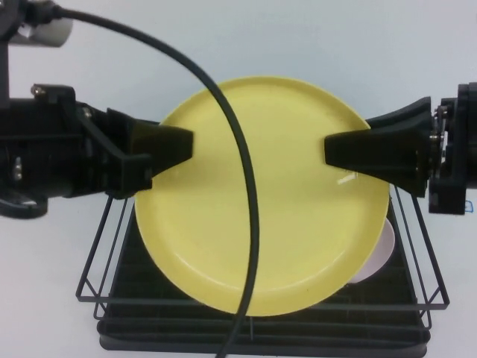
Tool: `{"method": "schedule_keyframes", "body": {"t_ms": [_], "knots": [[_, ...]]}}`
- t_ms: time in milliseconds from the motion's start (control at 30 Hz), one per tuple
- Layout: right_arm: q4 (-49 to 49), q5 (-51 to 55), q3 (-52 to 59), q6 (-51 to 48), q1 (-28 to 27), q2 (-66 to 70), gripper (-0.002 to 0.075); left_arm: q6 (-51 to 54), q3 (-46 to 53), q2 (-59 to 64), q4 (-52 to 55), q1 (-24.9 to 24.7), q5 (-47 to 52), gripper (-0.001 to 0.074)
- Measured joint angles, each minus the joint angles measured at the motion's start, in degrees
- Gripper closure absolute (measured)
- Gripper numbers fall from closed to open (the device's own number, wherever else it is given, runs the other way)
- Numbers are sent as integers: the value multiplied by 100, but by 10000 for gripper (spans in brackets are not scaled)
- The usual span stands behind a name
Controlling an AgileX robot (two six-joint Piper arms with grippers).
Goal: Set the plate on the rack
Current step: Hand over the plate, then place the plate on the rack
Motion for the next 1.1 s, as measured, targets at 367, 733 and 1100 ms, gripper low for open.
{"method": "schedule_keyframes", "body": {"t_ms": [367, 733, 1100], "knots": [[-1442, -506, -26, -220, 0, 0, 639, -28, -190, -138, -915, 0, -728, 50], [-2491, -1707, -26, -1078, 18, 37, 640, 274, -857, -466, -955, 0, -1135, 42], [-2510, -1565, -26, -1845, 87, 466, 641, 283, -857, -466, -955, 0, -930, 42]]}}
